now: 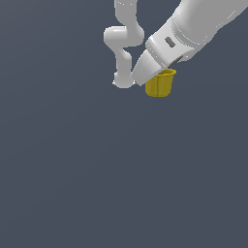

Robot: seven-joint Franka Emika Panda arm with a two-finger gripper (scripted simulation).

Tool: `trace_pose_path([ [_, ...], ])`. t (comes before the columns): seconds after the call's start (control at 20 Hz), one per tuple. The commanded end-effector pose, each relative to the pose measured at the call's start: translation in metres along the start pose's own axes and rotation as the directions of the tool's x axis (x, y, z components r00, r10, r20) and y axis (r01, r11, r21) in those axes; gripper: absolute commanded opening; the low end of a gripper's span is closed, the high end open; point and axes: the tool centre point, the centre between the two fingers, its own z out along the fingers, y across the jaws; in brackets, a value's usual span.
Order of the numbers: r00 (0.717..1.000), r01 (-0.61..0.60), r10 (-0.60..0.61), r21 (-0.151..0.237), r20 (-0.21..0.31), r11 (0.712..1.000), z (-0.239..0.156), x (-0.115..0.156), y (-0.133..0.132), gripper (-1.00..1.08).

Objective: Pick up the object and move it to a goal position.

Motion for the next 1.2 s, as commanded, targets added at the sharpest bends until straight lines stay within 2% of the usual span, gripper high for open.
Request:
trace_pose_path([
  [0.0,1.0,0.0,0.0,0.0,-0.001,1.0,-0.022,-0.01,-0.009,-1.0],
  [0.55,1.0,-0.002,0.002,0.0,-0.001,1.0,-0.085,-0.035,-0.034,-1.0],
  [1.15,1.0,-0.003,0.003,0.0,-0.001,1.0,-0.117,-0.047,-0.046,-1.0],
])
